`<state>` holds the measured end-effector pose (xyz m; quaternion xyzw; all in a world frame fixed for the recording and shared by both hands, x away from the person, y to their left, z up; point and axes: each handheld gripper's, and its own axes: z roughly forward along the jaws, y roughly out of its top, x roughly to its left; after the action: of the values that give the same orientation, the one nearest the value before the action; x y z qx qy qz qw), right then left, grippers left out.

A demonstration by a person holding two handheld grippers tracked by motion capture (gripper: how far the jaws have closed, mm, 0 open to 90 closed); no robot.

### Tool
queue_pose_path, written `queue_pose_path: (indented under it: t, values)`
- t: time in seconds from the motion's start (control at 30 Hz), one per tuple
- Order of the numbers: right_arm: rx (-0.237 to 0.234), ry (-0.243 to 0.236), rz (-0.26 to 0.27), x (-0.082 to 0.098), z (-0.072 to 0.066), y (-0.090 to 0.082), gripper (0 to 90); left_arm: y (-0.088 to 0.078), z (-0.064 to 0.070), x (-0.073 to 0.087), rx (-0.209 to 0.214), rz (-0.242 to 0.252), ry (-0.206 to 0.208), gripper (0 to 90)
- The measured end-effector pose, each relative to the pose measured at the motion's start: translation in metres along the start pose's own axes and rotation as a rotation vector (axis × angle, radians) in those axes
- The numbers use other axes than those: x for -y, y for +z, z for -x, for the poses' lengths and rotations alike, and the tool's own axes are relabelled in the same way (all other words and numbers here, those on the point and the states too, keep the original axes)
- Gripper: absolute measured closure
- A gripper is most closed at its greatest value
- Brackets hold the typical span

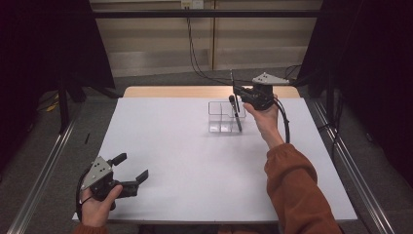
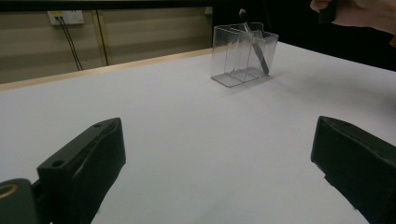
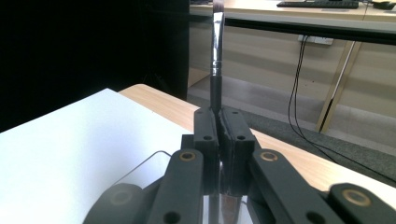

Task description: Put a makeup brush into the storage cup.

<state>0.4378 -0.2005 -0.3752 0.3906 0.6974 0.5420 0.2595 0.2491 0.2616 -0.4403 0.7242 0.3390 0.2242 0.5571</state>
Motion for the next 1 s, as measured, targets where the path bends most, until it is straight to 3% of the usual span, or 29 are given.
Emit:
queue_pose_path:
  t: [0.37,1.0]
  values:
    - [0.005,0.036,-0.011,0.016,0.005,0.001,86.2,0.000,0.000,0.000,-0.001,-0.003,0.003,3.1]
    - [-0.001,0.056,-0.037,0.033,0.010,0.002,86.2,0.000,0.000,0.000,0.000,-0.005,0.005,3.1]
